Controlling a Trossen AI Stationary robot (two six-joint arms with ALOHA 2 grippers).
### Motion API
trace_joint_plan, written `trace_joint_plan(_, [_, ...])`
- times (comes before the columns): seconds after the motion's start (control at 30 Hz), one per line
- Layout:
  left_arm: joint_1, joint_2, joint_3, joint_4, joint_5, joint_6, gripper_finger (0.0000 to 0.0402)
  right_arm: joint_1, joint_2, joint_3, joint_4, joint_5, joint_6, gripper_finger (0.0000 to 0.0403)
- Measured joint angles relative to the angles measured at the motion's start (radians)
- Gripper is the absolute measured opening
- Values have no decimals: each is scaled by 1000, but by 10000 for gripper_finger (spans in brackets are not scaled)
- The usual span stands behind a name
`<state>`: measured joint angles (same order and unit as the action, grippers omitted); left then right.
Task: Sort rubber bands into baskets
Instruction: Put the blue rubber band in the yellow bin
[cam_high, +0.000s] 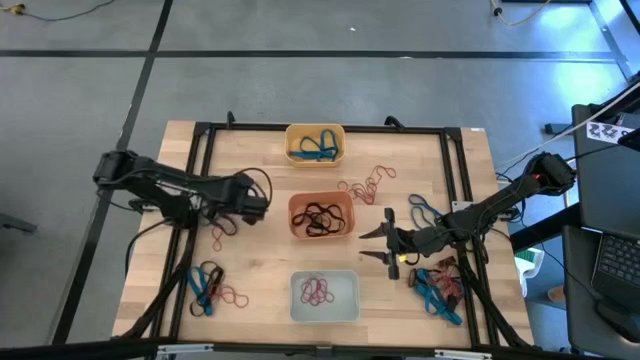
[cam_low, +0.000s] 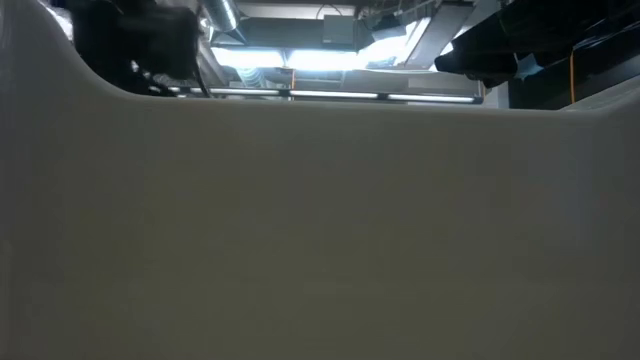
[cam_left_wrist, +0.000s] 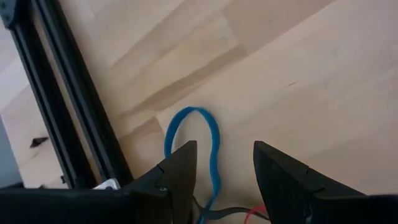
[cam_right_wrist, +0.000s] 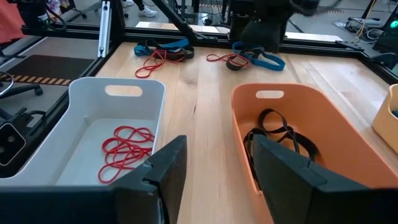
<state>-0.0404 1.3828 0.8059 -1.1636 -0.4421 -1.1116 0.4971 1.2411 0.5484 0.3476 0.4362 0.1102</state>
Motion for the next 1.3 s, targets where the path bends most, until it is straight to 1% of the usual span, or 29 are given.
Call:
trace_joint_plan(0.23, [93, 110, 0, 14, 62, 82, 155, 0, 0, 0, 0, 0, 1, 182])
trace_joint_plan(0.4, [144, 163, 0, 90, 128, 176, 155, 0, 0, 0, -1, 0, 1, 182])
trace_joint_plan(0.5, [164, 184, -2, 117, 133, 217, 155, 0, 0, 0, -6, 0, 1, 182])
trace_joint_plan(0.63, [186, 189, -24, 101, 133, 227, 155, 0, 0, 0, -7, -2, 1, 182])
trace_joint_plan(0.73, [195, 189, -64, 104, 139, 215, 155, 0, 0, 0, -7, -2, 1, 182])
trace_joint_plan(0.87, [207, 182, -120, 160, 174, 233, 154, 0, 0, 0, -7, -2, 1, 182])
trace_joint_plan(1.0, [207, 178, -129, 178, 180, 264, 152, 0, 0, 0, -7, -2, 1, 182])
trace_joint_plan(1.07, [207, 171, -129, 186, 185, 282, 142, 0, 0, 0, -7, -2, 1, 182])
trace_joint_plan(1.13, [207, 165, -130, 193, 190, 296, 123, 0, 0, 0, -6, -2, 1, 182])
trace_joint_plan(1.3, [206, 155, -132, 210, 204, 314, 57, 0, 0, 0, -6, -2, 0, 182])
